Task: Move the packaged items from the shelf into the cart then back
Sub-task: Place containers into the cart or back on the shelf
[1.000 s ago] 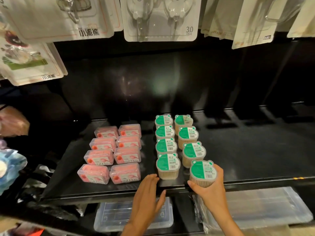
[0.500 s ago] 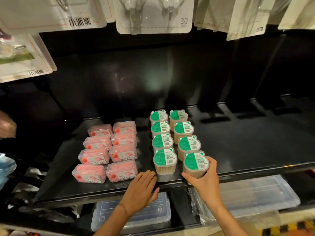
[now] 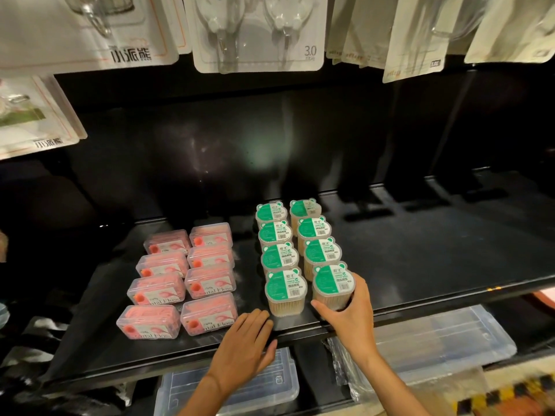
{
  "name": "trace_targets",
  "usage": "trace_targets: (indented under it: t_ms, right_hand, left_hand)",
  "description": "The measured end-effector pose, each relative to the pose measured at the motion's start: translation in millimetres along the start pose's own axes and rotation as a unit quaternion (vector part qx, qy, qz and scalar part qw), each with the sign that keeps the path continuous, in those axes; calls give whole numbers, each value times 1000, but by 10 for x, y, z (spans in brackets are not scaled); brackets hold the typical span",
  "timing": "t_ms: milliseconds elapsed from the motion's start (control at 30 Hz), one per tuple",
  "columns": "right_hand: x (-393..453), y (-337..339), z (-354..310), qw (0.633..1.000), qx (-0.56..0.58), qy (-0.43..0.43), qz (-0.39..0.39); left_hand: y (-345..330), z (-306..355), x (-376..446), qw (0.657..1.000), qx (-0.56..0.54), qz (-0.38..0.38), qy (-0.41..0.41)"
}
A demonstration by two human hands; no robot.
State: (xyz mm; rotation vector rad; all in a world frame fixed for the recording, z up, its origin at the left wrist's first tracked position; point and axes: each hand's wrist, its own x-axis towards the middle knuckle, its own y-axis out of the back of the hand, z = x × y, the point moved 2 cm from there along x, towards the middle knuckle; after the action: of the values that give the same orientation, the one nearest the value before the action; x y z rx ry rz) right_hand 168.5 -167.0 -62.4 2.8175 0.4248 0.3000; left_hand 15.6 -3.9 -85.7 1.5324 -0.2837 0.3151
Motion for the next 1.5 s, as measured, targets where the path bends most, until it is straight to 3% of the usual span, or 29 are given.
trace_targets:
  t_ms: [467, 1500]
  right_hand:
    - [6, -51, 27, 999, 31, -11, -11]
    - [-11, -42, 89, 999, -32, -9, 20]
  left_hand:
    - [35, 13, 19, 1000, -10, 15, 10]
    - [117, 55, 55, 999, -35, -11, 40]
